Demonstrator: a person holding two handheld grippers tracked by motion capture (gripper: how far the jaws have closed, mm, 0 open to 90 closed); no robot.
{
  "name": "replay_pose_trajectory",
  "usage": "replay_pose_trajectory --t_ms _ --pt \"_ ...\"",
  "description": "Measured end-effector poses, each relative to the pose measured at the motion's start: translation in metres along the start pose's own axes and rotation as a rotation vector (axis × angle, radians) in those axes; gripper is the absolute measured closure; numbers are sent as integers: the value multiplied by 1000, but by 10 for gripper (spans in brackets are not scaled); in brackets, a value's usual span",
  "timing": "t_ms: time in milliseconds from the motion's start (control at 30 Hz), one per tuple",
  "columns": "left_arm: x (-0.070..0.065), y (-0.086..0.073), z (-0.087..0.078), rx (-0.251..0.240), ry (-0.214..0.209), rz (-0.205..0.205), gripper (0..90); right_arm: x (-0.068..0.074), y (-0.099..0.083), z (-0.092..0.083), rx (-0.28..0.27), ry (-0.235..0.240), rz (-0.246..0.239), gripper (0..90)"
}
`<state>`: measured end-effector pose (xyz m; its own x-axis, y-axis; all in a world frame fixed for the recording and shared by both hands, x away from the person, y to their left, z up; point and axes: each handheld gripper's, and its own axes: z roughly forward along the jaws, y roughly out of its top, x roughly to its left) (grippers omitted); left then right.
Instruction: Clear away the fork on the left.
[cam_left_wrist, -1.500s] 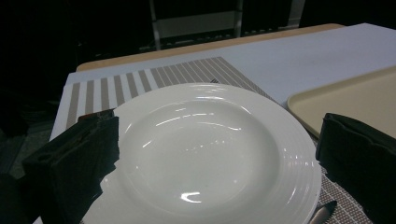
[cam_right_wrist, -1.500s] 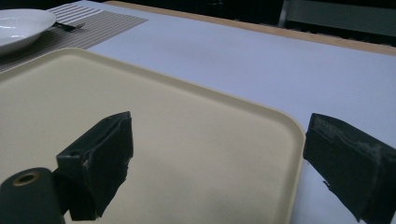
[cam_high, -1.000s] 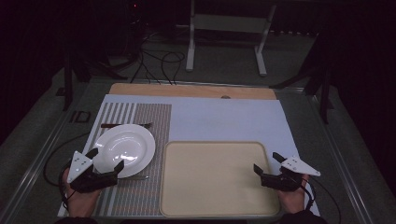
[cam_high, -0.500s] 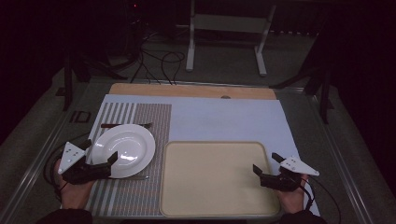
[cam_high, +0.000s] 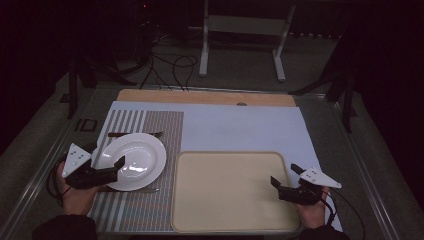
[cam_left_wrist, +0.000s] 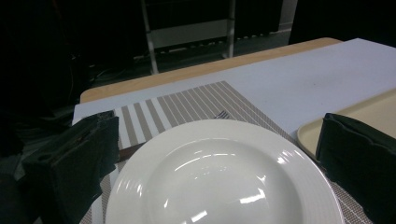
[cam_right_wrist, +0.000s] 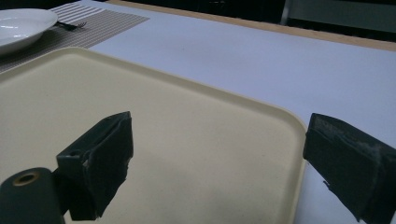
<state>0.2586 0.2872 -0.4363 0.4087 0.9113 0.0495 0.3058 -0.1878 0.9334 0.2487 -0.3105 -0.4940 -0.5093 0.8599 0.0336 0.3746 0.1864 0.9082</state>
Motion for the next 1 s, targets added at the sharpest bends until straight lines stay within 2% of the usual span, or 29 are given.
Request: replay_pose_trajectory --t_ms 367,1000 --pt "10 3 6 35 18 22 0 0 -1 1 7 5 -2 84" --pt "30 12 18 76 47 34 0 0 -1 1 6 4 -4 84"
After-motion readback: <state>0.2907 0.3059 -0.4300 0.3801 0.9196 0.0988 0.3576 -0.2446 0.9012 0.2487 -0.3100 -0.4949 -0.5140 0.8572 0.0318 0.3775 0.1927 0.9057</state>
